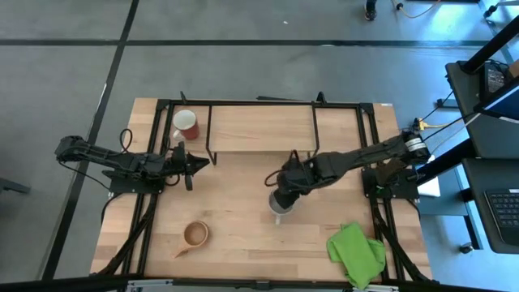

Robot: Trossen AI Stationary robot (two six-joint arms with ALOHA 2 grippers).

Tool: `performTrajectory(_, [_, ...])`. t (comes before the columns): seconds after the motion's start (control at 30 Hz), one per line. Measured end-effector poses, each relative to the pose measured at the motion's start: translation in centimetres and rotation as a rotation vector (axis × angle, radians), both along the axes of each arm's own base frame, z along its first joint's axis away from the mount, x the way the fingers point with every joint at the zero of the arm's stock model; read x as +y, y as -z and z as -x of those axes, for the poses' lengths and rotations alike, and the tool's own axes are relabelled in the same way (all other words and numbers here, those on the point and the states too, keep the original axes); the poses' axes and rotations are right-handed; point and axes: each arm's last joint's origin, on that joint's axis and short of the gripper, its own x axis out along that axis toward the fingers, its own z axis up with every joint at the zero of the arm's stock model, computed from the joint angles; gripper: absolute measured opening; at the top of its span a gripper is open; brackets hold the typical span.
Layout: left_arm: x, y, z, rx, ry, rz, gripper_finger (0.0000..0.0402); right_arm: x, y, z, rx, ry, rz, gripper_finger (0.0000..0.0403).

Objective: Stack small to large cups/mugs on shelf
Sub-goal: Put the gray mug on the shelf

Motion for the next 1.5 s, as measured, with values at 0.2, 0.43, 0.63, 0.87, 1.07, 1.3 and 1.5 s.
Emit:
performTrajectory(0.2, [0.0,0.0,0.0,0.0,0.0,0.0,0.0035,0.7,3.2,0.5,-0.007,0.159,-0.059,0.0146])
performTrajectory(0.43, [0.0,0.0,0.0,0.0,0.0,0.0,0.0035,1.0,4.3,0.9,0.005,0.203,-0.07,0.0146])
performTrajectory(0.63, [0.0,0.0,0.0,0.0,0.0,0.0,0.0035,0.9,4.5,1.3,0.048,0.208,-0.055,0.0146])
performTrajectory(0.87, [0.0,0.0,0.0,0.0,0.0,0.0,0.0035,1.5,4.5,1.5,0.051,0.211,-0.079,0.0146])
performTrajectory(1.07, [0.0,0.0,0.0,0.0,0.0,0.0,0.0035,1.6,4.8,1.2,0.05,0.25,-0.091,0.0146])
performTrajectory(1.3, [0.0,0.0,0.0,0.0,0.0,0.0,0.0035,2.0,5.7,0.7,0.049,0.267,-0.088,0.0146])
performTrajectory(1.5, [0.0,0.0,0.0,0.0,-0.001,0.0,0.0035,2.0,6.7,0.4,0.082,0.271,-0.069,0.0146])
